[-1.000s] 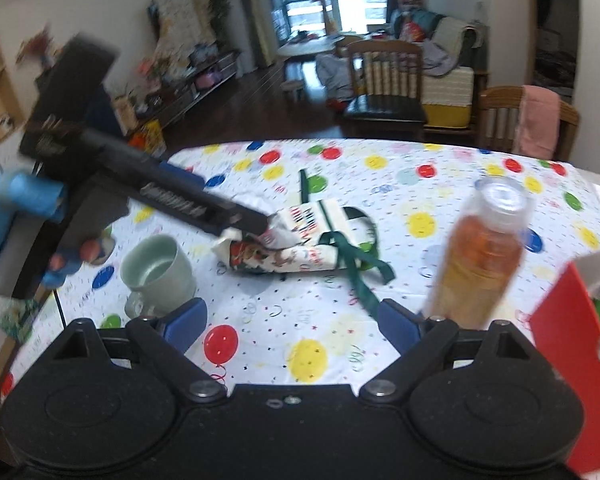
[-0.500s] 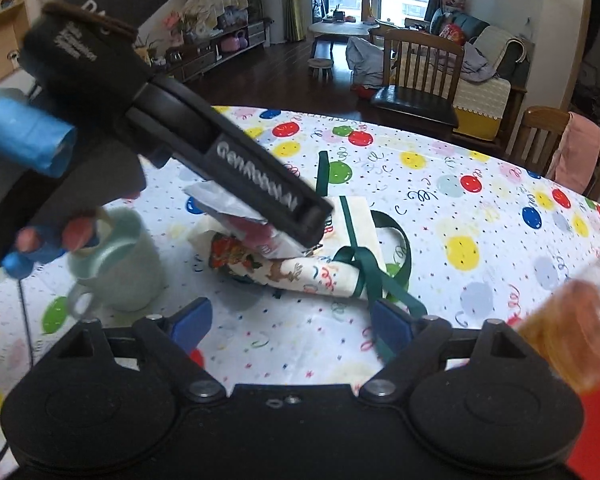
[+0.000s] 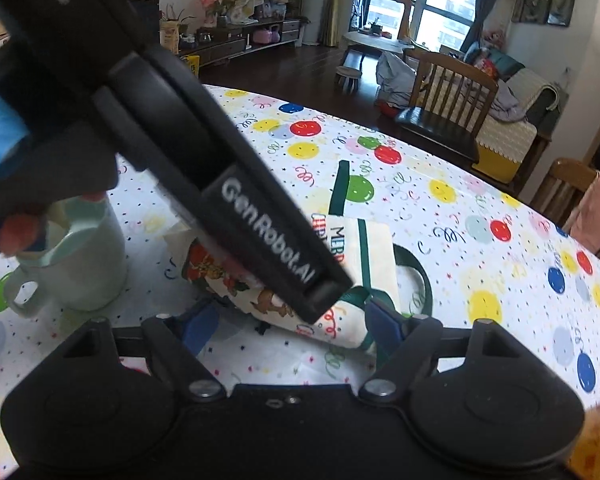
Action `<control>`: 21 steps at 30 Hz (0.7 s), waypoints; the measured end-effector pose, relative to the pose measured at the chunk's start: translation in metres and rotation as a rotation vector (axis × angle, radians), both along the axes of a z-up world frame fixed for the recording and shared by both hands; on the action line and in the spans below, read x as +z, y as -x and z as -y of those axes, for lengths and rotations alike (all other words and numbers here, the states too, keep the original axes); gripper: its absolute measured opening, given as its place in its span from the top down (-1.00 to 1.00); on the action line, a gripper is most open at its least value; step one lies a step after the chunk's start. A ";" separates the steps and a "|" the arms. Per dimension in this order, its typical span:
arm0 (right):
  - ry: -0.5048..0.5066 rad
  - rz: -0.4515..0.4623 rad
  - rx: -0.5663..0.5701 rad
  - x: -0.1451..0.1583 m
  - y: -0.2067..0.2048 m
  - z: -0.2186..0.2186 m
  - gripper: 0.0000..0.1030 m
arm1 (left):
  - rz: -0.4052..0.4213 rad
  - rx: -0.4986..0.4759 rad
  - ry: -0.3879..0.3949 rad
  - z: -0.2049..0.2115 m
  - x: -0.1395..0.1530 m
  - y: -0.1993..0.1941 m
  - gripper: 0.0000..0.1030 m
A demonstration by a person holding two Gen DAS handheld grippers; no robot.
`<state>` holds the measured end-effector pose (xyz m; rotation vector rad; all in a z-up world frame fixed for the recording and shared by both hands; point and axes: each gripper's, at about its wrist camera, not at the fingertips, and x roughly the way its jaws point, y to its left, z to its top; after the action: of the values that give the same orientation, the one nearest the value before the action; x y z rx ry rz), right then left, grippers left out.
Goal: Organize soft objects
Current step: 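Grasp the white printed plastic bag with the left gripper while the right grasps the Christmas wrapping paper, then lift and carry the white bag and Christmas paper with both grippers toward the red box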
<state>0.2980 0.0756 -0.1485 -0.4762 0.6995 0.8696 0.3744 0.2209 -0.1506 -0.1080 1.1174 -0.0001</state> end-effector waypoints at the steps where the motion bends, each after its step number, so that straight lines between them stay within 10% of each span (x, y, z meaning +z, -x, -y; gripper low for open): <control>1: 0.004 0.006 0.011 -0.001 0.000 -0.003 -0.51 | 0.004 -0.001 0.001 -0.001 0.000 0.001 -0.64; 9: 0.097 0.092 0.128 -0.012 0.001 -0.027 -0.44 | 0.036 0.041 0.034 -0.015 0.008 0.005 -0.62; 21: 0.156 0.070 0.141 -0.018 0.008 -0.046 0.62 | 0.121 0.120 0.148 -0.035 0.036 0.025 -0.62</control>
<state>0.2899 0.1215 -0.1666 -0.6994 0.6781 0.9291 0.3498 0.2563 -0.1148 -0.3037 0.9877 0.0176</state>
